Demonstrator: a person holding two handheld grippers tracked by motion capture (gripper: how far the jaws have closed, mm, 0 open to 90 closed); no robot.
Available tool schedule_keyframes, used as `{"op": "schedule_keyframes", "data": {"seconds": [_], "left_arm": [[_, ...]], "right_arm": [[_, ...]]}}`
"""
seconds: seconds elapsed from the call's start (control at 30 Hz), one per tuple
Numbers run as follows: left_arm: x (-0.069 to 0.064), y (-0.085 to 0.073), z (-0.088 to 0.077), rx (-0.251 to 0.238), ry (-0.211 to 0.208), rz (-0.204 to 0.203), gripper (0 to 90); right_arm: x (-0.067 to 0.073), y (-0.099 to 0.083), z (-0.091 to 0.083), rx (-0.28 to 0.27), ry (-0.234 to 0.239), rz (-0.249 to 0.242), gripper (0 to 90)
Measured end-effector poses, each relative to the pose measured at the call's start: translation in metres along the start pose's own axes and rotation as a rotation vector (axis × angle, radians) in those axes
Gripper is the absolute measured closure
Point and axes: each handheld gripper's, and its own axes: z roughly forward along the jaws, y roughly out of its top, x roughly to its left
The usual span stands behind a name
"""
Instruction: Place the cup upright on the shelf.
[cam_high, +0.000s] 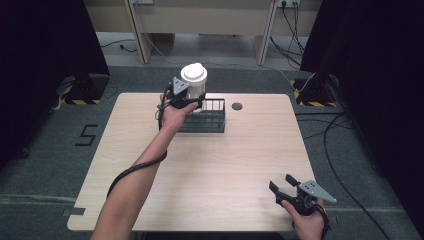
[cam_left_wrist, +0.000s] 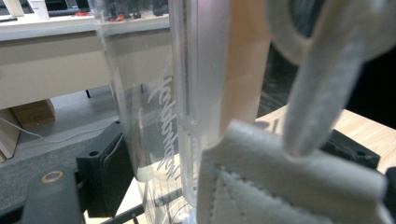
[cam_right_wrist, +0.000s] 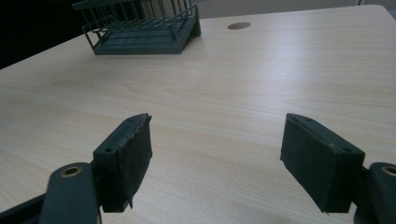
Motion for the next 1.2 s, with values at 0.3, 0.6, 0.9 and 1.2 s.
{"op": "schedule_keyframes", "data": {"seconds": [0.3, 0.6, 0.9, 1.2], "left_arm": [[-0.004, -0.011, 0.011, 0.024, 0.000, -0.016, 17.4], [-0.006, -0.023, 0.016, 0.054, 0.005, -0.021, 17.4], [-0.009, -0.029, 0.019, 0.070, 0.005, -0.026, 17.3], [-0.009, -0.035, 0.021, 0.083, 0.016, -0.025, 17.2]], "right_arm": [[0.000, 0.000, 0.000, 0.000, 0.003, 0.001, 25.3], [-0.001, 0.000, 0.000, -0.001, 0.003, 0.001, 25.3], [-0.001, 0.000, 0.000, -0.001, 0.004, 0.001, 25.3], [-0.001, 0.000, 0.000, 0.001, 0.011, 0.004, 25.3]]}}
